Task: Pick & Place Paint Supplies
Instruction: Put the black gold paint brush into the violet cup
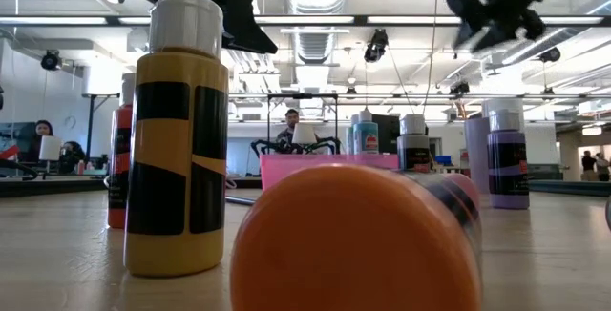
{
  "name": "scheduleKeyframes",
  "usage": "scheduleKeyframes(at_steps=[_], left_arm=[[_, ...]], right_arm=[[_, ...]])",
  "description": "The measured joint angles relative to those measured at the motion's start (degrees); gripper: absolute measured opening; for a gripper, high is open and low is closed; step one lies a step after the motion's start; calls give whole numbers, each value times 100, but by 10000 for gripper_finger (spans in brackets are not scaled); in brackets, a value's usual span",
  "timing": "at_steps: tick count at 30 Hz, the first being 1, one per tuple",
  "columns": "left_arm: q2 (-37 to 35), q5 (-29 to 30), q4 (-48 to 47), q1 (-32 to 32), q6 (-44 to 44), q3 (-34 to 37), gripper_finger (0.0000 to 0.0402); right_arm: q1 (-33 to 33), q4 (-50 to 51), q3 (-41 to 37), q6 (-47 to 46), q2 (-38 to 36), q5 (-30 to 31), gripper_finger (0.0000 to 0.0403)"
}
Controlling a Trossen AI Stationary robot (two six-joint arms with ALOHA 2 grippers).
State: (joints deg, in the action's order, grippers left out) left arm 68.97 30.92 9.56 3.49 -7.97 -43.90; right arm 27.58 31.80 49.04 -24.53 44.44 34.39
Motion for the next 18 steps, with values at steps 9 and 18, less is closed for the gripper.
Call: scheduleKeyframes(at_steps=[9, 18], left_arm=[[0, 0, 0, 0, 0, 0, 229], [0, 2, -373, 0, 601, 2, 229]], right_arm=[[-111, -1897, 160, 644, 235, -3367, 201], [-612, -2130, -228, 1092, 869, -3850, 167]])
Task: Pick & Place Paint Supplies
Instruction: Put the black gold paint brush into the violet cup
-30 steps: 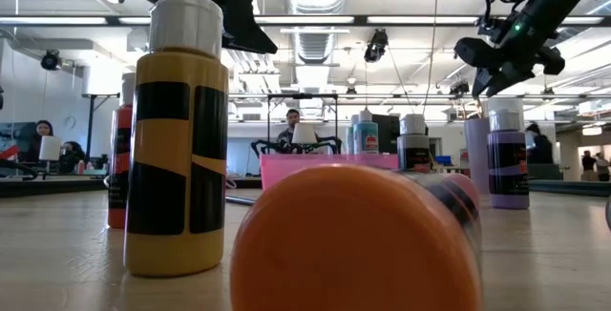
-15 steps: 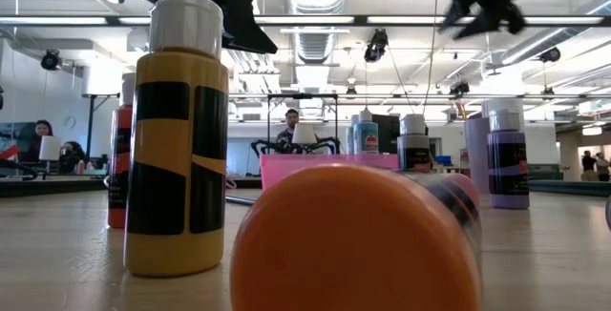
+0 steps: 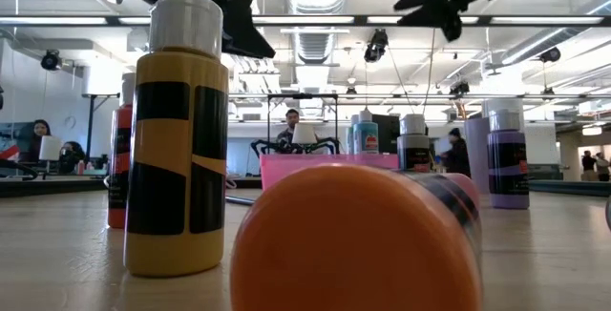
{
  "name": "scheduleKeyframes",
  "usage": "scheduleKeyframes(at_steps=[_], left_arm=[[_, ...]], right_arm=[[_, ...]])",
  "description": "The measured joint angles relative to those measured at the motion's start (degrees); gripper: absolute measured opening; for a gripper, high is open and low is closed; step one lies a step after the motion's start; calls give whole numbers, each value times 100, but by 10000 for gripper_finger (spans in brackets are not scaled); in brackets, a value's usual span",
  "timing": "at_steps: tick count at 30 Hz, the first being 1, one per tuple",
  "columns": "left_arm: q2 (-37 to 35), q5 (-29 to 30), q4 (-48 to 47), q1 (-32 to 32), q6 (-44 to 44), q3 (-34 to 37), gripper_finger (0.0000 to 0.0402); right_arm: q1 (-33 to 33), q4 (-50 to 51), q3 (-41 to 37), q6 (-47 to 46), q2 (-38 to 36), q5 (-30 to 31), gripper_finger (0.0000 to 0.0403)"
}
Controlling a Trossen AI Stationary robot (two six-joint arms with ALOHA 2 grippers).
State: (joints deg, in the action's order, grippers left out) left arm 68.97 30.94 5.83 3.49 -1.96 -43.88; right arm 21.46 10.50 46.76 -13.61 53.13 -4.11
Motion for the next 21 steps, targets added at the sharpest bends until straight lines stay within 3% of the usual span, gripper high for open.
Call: scheduleKeyframes(at_steps=[8, 14, 21], left_arm=[[-73, -47, -1755, -4, 2518, 0, 229], [-225, -439, -3082, -4, 4193, 11, 229], [-227, -520, -3378, -4, 5627, 215, 229]], right_arm=[[-742, -268, -47, 549, 538, -31, 136], [-1244, -543, -50, 1030, 758, -45, 113], [-1426, -627, -135, 1346, 778, -40, 87]])
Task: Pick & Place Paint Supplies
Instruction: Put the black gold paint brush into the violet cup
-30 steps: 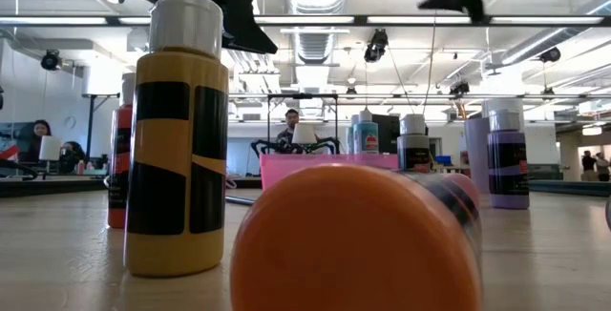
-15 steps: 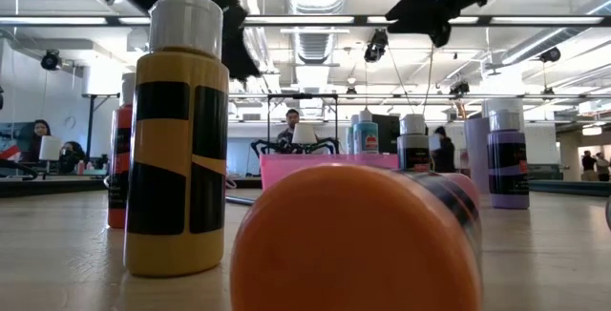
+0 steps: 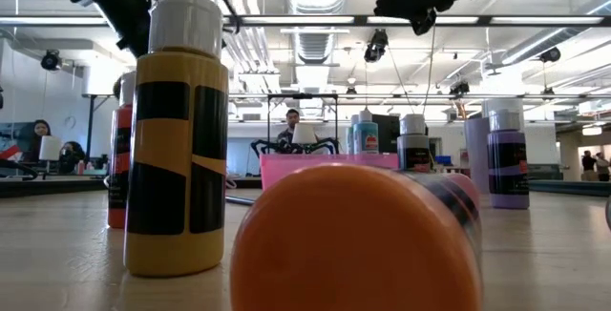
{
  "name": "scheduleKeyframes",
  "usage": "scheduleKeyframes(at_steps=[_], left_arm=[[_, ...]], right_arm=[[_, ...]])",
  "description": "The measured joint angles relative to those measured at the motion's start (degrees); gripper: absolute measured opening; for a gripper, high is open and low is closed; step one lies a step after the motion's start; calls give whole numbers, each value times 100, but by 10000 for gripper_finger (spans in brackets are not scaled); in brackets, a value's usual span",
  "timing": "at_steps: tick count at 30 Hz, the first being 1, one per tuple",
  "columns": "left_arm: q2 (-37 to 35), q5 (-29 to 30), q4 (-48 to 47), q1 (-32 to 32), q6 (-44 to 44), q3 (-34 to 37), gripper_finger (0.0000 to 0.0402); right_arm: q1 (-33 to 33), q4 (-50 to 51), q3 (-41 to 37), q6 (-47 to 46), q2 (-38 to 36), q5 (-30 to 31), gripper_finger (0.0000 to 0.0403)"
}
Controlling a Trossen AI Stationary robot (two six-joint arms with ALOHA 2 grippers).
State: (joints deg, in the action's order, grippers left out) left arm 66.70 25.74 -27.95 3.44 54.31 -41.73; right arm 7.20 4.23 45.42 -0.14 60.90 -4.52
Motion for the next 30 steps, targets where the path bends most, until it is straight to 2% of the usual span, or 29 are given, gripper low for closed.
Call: scheduleKeyframes(at_steps=[5, 13, 19, 30], left_arm=[[0, -178, 11, 0, 877, 291, 229], [80, -559, 674, -17, 1779, 894, 229], [303, -579, 1304, -17, 1940, 1197, 229], [1139, -816, 2059, -20, 1905, 1228, 229]], right_arm=[[2, 0, -31, 47, -28, 2, 66], [4, -14, -31, 230, -52, 16, 46], [6, -20, -31, 278, -55, 16, 46], [6, -33, -27, 316, -57, 151, 68]])
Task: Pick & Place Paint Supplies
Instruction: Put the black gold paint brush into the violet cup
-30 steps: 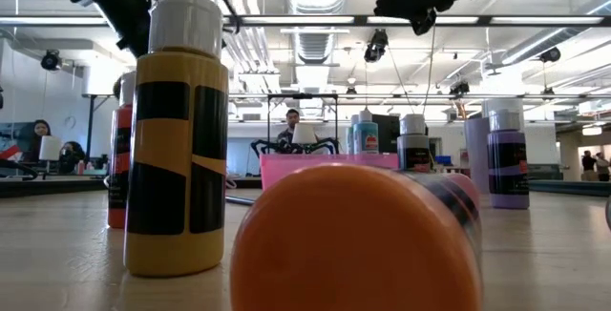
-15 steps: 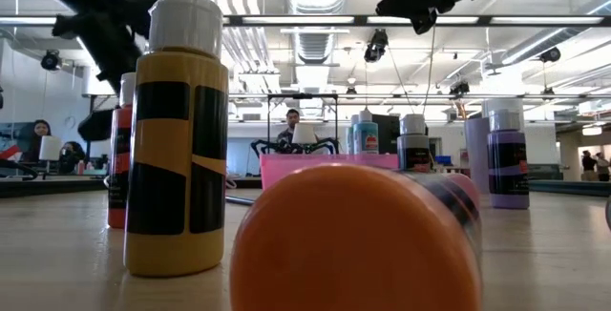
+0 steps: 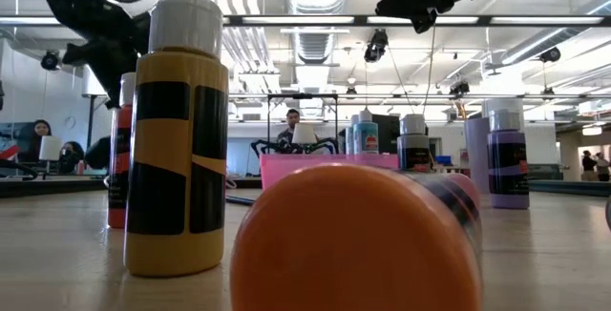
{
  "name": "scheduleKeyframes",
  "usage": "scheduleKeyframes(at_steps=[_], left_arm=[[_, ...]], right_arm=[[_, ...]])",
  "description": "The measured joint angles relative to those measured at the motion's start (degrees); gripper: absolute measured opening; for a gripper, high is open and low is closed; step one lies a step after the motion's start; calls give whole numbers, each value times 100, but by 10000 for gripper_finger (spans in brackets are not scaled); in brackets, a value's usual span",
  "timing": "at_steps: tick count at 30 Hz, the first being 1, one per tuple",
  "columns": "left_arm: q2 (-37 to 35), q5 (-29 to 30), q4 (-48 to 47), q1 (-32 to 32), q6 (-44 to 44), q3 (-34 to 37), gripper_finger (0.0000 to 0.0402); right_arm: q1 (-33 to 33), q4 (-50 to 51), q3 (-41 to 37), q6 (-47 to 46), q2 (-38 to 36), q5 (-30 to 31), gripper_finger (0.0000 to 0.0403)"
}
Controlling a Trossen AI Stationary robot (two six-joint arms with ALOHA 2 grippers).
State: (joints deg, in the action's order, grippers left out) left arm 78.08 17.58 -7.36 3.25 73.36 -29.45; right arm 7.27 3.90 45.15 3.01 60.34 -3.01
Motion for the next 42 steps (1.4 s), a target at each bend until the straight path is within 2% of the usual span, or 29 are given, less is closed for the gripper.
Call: scheduleKeyframes(at_steps=[6, 15, 23, 27, 32, 42], left_arm=[[356, 49, 448, -4, -16, -22, 229], [636, 71, 510, -2, -176, -198, 229], [734, 48, 556, -2, -298, -258, 224], [726, 36, 530, 2, -329, -257, 198], [730, 44, 499, 2, -410, -249, 146], [739, 160, 501, 2, -727, -221, 46]], right_arm=[[0, 4, 0, 1, 0, 18, 80], [0, 4, 0, 1, 0, 18, 93], [0, 7, 0, 3, 0, 15, 70], [0, 9, 0, 4, 0, 15, 54], [0, 9, 0, 4, 0, 15, 40], [0, 9, 0, 5, 0, 14, 37]])
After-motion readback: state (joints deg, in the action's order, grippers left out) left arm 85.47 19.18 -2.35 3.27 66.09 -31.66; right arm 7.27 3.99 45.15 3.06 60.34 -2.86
